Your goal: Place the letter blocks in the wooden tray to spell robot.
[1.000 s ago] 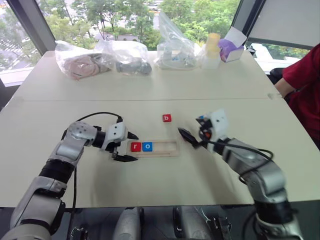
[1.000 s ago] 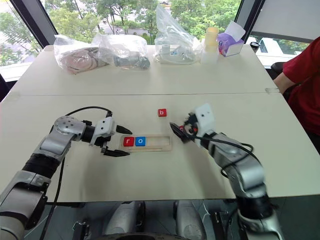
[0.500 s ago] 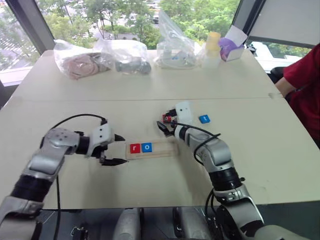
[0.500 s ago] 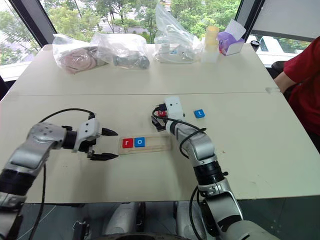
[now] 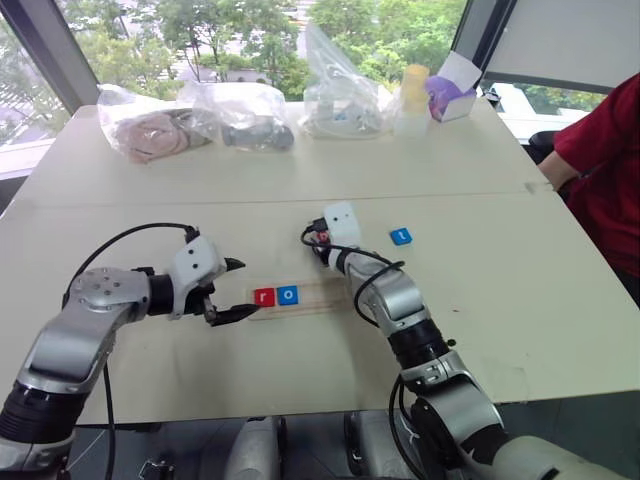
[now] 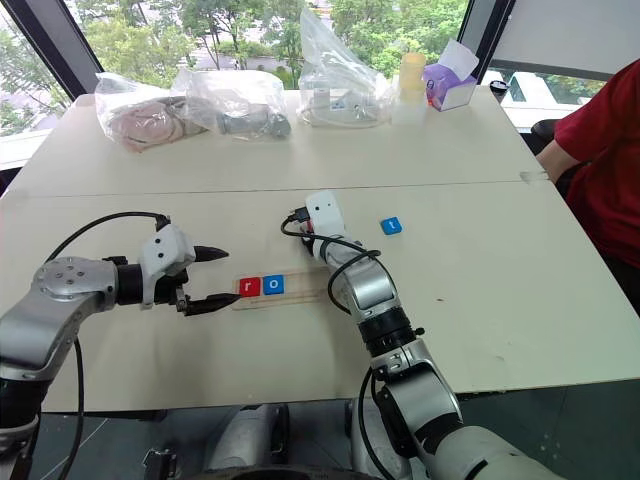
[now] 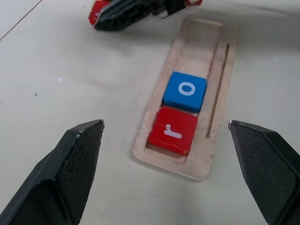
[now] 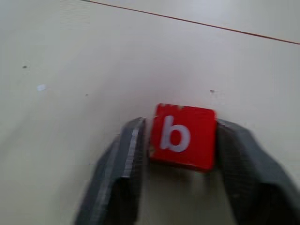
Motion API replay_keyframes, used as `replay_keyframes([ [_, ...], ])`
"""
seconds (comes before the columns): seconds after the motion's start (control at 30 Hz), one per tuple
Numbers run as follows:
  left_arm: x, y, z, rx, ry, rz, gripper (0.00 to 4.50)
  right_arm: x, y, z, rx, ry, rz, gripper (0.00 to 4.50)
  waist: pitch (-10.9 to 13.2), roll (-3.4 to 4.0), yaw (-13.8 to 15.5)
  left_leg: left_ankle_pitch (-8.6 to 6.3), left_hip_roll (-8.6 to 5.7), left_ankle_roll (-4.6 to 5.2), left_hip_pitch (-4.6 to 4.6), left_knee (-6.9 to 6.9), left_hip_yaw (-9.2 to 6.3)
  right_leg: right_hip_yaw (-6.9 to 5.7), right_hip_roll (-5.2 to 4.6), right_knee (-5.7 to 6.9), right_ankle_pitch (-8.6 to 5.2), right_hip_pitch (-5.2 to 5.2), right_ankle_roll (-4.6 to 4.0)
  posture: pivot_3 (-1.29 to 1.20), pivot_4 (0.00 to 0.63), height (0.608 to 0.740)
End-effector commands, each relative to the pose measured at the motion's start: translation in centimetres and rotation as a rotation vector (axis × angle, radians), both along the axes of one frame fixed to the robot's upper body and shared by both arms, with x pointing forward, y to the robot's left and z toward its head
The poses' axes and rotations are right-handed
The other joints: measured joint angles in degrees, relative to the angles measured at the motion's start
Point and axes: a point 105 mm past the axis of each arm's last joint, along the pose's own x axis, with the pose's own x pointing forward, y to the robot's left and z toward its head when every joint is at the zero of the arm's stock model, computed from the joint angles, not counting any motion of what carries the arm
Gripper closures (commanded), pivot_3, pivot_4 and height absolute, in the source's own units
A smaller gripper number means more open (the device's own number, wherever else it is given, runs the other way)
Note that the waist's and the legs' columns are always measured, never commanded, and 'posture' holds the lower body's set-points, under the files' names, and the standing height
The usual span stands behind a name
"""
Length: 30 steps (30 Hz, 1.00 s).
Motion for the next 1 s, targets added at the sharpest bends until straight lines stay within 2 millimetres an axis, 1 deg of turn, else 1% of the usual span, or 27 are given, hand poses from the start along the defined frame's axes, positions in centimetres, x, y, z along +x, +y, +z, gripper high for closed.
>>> replay_keyframes([
  [0.03,0.1,0.0,1.8,-0.007,-0.070,0.003,0.00,-0.2,-0.4,-1.4,-0.017,0.047,-0.018,3.32,0.0,0.00,0.0,0.00,0.00,0.00,0.01,0.00,0.01,0.01,-0.01,0.00,0.00,0.00,0.00,0.00,0.150,0.740],
  [0.07,0.1,-0.1,1.9,-0.010,-0.076,-0.006,0.00,-0.2,-0.6,-1.5,-0.022,0.057,-0.027,3.32,0.0,0.00,0.0,0.00,0.00,0.00,0.01,0.00,0.01,0.01,-0.01,0.00,0.00,0.01,-0.01,0.00,0.150,0.740],
  [0.17,0.1,-1.0,1.9,-0.017,-0.073,-0.050,0.00,-0.1,-2.1,1.1,0.043,-0.031,-0.050,3.32,0.0,0.01,0.2,0.00,0.00,-0.01,-0.02,-0.01,-0.01,0.00,-0.01,0.00,0.00,-0.01,-0.01,0.00,0.150,0.740],
  [0.27,0.0,-2.1,2.2,-0.053,-0.063,-0.098,0.00,-1.3,-3.9,5.6,0.072,-0.211,-0.016,3.32,0.0,0.04,0.8,0.00,-0.06,-0.01,-0.22,-0.01,-0.07,-0.04,-0.09,-0.07,0.00,-0.11,0.00,0.00,0.150,0.740],
  [0.3,0.0,-2.7,2.4,-0.076,-0.062,-0.114,0.00,-2.1,-5.3,6.8,0.073,-0.250,-0.036,3.32,0.0,0.08,1.0,0.00,-0.10,-0.01,-0.30,-0.01,-0.05,-0.03,-0.13,-0.09,0.00,-0.17,0.01,0.00,0.150,0.740],
  [0.33,0.0,-3.1,2.5,-0.093,-0.060,-0.128,0.00,-3.0,-7.0,7.2,0.051,-0.256,-0.074,3.32,0.0,0.07,1.0,0.00,-0.13,-0.01,-0.36,-0.01,0.01,-0.02,-0.20,-0.16,0.00,-0.22,0.03,0.00,0.150,0.740],
  [0.37,0.1,-3.4,2.6,-0.101,-0.061,-0.139,0.00,-3.8,-9.1,6.8,0.001,-0.235,-0.144,3.32,0.0,0.07,1.4,0.00,-0.14,-0.01,-0.40,-0.01,0.02,-0.01,-0.20,-0.17,0.00,-0.24,0.05,0.00,0.150,0.740],
  [0.4,0.1,-3.7,2.6,-0.106,-0.060,-0.152,0.00,-4.8,-11.2,6.4,0.001,-0.202,-0.229,3.32,0.0,0.03,1.6,0.00,-0.14,-0.01,-0.42,-0.01,0.02,-0.02,-0.20,-0.23,0.00,-0.25,0.05,0.00,0.150,0.740],
  [0.43,0.2,-3.9,2.6,-0.108,-0.058,-0.163,0.00,-5.9,-12.9,5.9,-0.004,-0.174,-0.298,3.32,0.0,0.02,1.7,-0.01,-0.13,-0.01,-0.41,-0.02,0.02,-0.02,-0.18,-0.23,0.00,-0.25,0.06,0.00,0.150,0.740],
  [0.47,0.3,-4.1,2.6,-0.111,-0.055,-0.172,0.00,-6.9,-14.1,5.8,-0.012,-0.166,-0.342,3.32,0.0,0.00,1.9,-0.01,-0.11,-0.01,-0.41,-0.06,0.00,-0.03,-0.14,-0.24,-0.01,-0.25,0.06,0.00,0.150,0.740],
  [0.53,0.5,-4.6,2.4,-0.117,-0.047,-0.191,0.00,-8.9,-15.3,5.3,0.019,-0.141,-0.411,3.32,0.0,0.03,1.9,-0.01,-0.10,-0.01,-0.39,-0.10,-0.02,-0.06,-0.01,-0.21,-0.02,-0.24,0.04,0.00,0.150,0.740],
  [0.6,0.7,-5.0,2.3,-0.125,-0.040,-0.207,0.00,-10.3,-15.8,4.3,0.033,-0.089,-0.452,3.32,0.0,0.04,1.5,0.00,-0.09,-0.01,-0.34,-0.10,0.00,-0.02,0.07,-0.15,-0.03,-0.27,0.01,0.00,0.150,0.740],
  [0.7,1.0,-5.6,2.4,-0.126,-0.040,-0.242,0.00,-11.7,-15.0,2.1,0.075,0.005,-0.491,3.32,0.0,0.04,0.8,0.00,-0.04,-0.01,-0.22,-0.09,0.06,0.06,0.17,-0.14,-0.04,-0.25,-0.08,0.00,0.150,0.740],
  [0.73,1.1,-5.7,2.3,-0.125,-0.040,-0.252,0.00,-11.9,-14.5,1.6,0.075,0.030,-0.491,3.32,0.0,0.04,0.6,0.01,-0.01,-0.02,-0.20,-0.06,0.04,0.06,0.22,-0.13,-0.08,-0.23,-0.22,0.00,0.150,0.740],
  [0.8,1.3,-5.9,2.3,-0.118,-0.042,-0.265,0.00,-12.1,-13.9,0.8,0.078,0.075,-0.495,3.32,0.0,0.05,0.2,0.02,-0.01,-0.04,-0.20,-0.06,0.04,0.07,0.21,-0.11,-0.07,-0.23,-0.23,0.00,0.150,0.740],
  [0.87,1.6,-6.0,2.2,-0.116,-0.044,-0.267,0.00,-12.2,-14.3,0.0,0.088,0.122,-0.526,3.32,0.0,0.05,0.2,0.03,-0.02,-0.05,-0.22,-0.03,0.04,0.08,0.19,-0.12,-0.07,-0.24,-0.23,0.00,0.150,0.740],
  [0.97,1.9,-6.0,1.8,-0.104,-0.043,-0.271,0.00,-12.2,-13.8,-1.4,0.128,0.196,-0.512,3.32,0.0,0.04,0.3,0.03,-0.04,-0.05,-0.24,-0.04,0.05,0.08,0.13,-0.15,-0.01,-0.23,-0.06,0.00,0.150,0.740],
  [1.0,1.9,-6.0,1.8,-0.103,-0.043,-0.271,0.00,-12.1,-13.5,-1.5,0.130,0.197,-0.496,2.82,0.0,0.02,0.3,0.03,-0.04,-0.05,-0.24,-0.04,0.05,0.07,0.12,-0.16,-0.02,-0.22,-0.05,0.00,0.150,0.740],
])
